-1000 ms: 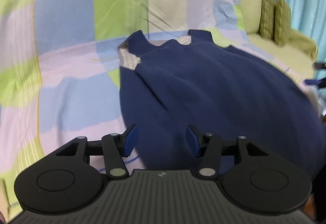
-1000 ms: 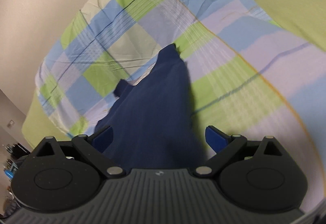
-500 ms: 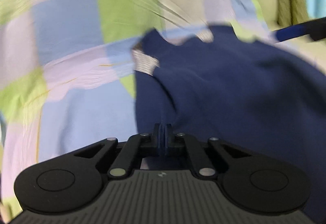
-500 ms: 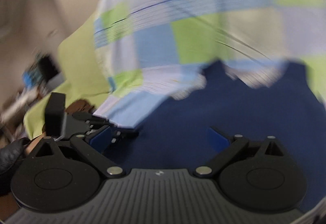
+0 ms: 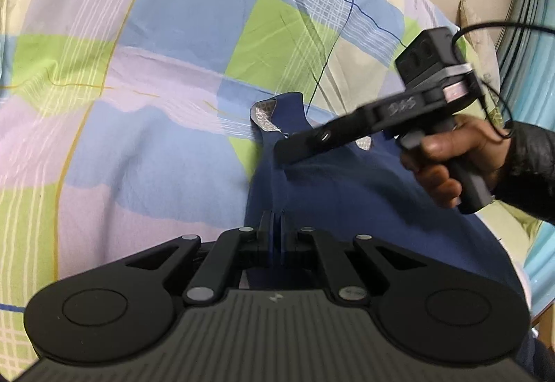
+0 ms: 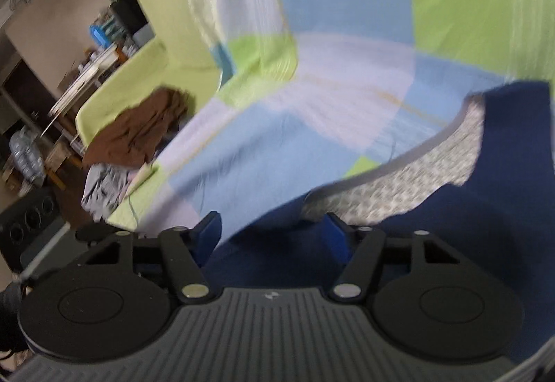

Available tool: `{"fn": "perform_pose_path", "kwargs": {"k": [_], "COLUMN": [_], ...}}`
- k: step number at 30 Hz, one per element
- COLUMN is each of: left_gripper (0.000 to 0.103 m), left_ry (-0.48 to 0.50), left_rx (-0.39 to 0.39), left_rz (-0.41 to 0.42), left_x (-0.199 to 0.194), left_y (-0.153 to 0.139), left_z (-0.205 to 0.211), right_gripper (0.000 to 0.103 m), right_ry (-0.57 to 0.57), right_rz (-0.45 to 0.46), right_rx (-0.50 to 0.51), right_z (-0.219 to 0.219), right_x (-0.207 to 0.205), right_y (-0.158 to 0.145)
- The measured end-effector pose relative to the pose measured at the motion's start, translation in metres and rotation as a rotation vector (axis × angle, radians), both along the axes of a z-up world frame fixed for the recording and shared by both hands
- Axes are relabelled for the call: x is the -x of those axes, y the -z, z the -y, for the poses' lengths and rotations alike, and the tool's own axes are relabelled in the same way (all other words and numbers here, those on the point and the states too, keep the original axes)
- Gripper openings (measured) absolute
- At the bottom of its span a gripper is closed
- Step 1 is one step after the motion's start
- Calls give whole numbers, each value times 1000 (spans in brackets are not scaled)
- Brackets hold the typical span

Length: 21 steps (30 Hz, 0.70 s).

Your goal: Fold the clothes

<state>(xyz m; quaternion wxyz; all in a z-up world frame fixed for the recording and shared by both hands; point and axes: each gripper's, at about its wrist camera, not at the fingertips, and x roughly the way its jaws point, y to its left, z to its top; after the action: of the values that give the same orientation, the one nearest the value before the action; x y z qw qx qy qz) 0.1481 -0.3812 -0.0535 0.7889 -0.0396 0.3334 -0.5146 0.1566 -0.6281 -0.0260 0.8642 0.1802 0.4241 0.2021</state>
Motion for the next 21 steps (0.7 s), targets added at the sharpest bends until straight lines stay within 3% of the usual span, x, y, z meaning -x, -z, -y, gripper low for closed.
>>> {"fn": "perform_pose_path", "kwargs": {"k": [1,3,8,10,12,13,14,15,16,18,21], "left_gripper": [2,2,2,3,8,12,16,22,32,41,42], "left_ry": [-2,-1,-42,-36,-46,-66,-81,-87,-92,-85,-54], "left_rx": [5,14,-26,-38,-39,-38,-33,-34,-35,-47,-84], "left_rz": [-7,-20,-51,-77,-97,-107,-106,-105,-103,-100,-91], "left_x": [-3,-13,-39,-41,-39,-36,-32,-27,-22,-8,15], "left_y": [0,1,11,15,16,12,9,5,1,-7,-15], "left_z": [-1,-1,-4,-4,-11,-19,-27,-37,-46,-66,-90], "right_gripper": [9,6,5,6,12,20,41,48,48,48,49], "right_ry": [-4,-3,66,64,68,85,98,116,132,167,231], "right_rz": [-16,-17,-41,-109,-131,-120,-109,-79,-49,9,78], "right_rx": [-3,-3,9,73,101,102,98,96,97,100,110], "right_z": [-5,-12,-28,-41,-46,-47,-47,-47,-47,-46,-45], "right_x": [-3,-6,-48,-66,-70,-65,-60,-49,-36,-2,69], "right_y": [3,2,0,14,20,17,13,5,-5,-25,-47]}}
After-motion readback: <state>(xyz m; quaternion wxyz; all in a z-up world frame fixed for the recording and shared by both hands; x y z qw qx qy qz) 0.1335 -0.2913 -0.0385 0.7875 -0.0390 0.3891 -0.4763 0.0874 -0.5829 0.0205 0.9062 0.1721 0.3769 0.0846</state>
